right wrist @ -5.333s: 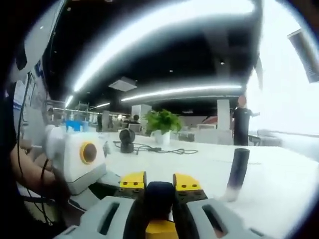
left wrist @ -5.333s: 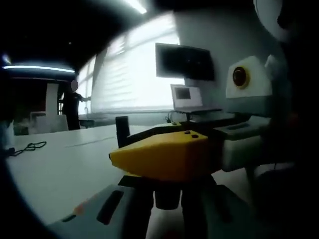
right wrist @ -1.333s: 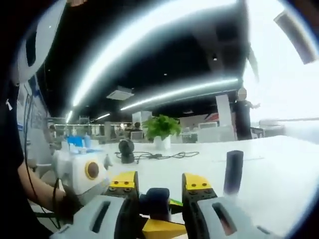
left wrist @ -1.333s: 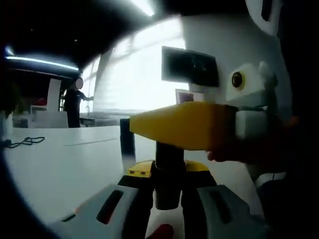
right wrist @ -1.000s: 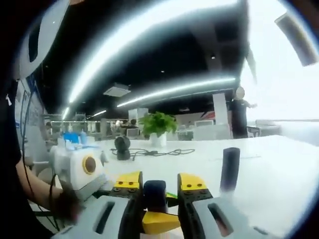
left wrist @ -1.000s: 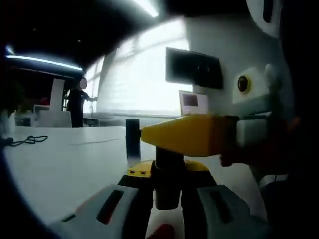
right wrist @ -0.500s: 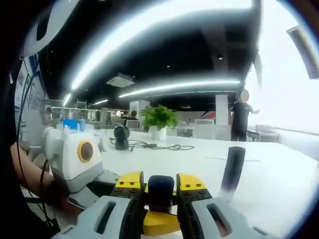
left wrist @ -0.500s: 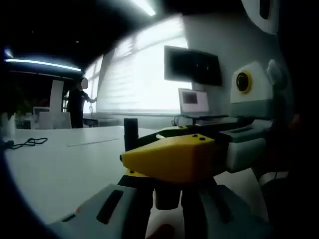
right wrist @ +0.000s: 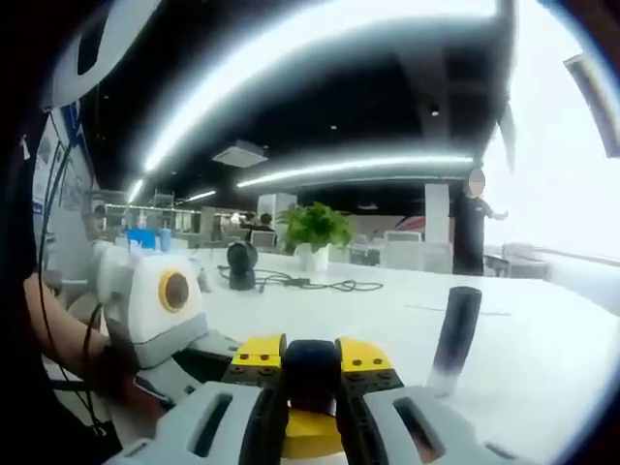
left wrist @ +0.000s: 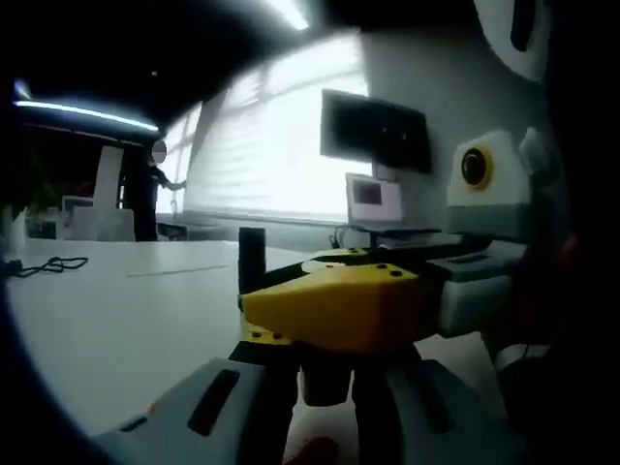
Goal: Pick up cosmetic bottle twist off cap place on table pick up cap screw tight cap place on table
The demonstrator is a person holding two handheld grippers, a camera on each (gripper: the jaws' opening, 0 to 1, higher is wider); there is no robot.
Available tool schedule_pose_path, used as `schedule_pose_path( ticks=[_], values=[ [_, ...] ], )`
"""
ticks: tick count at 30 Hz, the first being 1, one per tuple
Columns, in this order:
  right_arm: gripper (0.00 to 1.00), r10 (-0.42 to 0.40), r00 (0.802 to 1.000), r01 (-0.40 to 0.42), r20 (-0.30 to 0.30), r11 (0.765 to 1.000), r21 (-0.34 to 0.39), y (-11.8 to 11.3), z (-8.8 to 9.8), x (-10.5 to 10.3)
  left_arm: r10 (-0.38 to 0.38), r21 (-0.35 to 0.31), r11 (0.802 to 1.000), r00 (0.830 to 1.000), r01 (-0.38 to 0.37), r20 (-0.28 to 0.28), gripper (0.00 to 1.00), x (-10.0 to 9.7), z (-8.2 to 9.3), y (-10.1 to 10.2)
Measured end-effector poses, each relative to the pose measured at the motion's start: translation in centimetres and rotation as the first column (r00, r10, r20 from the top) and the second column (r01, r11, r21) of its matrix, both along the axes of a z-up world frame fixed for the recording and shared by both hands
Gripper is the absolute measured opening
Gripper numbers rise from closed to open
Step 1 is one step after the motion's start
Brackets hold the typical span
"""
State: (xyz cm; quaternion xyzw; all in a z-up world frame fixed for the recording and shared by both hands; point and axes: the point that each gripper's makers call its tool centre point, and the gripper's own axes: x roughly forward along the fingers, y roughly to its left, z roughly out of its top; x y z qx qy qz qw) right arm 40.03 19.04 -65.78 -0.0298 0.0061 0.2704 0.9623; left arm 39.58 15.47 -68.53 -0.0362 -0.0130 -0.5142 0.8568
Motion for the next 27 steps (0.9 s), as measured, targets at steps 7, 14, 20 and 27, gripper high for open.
schedule_pose_path(
  ticks=[7, 14, 20, 27],
  values=[
    [0.11, 0.078, 0.997, -0.078, 0.001, 0.997, -0.008, 0.4, 0.6, -0.7, -0.038, 0.006, 0.999, 0.999, 0.038, 0.024, 0.1, -0.8, 0.9, -0.1],
    [0.11, 0.173, 0.985, -0.173, -0.013, 0.985, 0.009, 0.8, 0.7, -1.4, -0.114, 0.016, 0.993, 0.993, 0.113, 0.01, 0.1, -1.7, 1.1, 0.0],
    [0.11, 0.2, 0.98, -0.2, -0.015, 0.979, 0.037, 1.0, 0.9, -1.6, -0.126, -0.013, 0.992, 0.992, 0.126, -0.012, 0.1, -1.9, 1.1, 0.1],
    [0.11, 0.236, 0.971, -0.236, -0.023, 0.971, 0.024, 1.2, 0.4, -2.0, -0.141, 0.02, 0.99, 0.99, 0.141, -0.004, 0.1, -2.3, 0.6, 0.1]
  ],
)
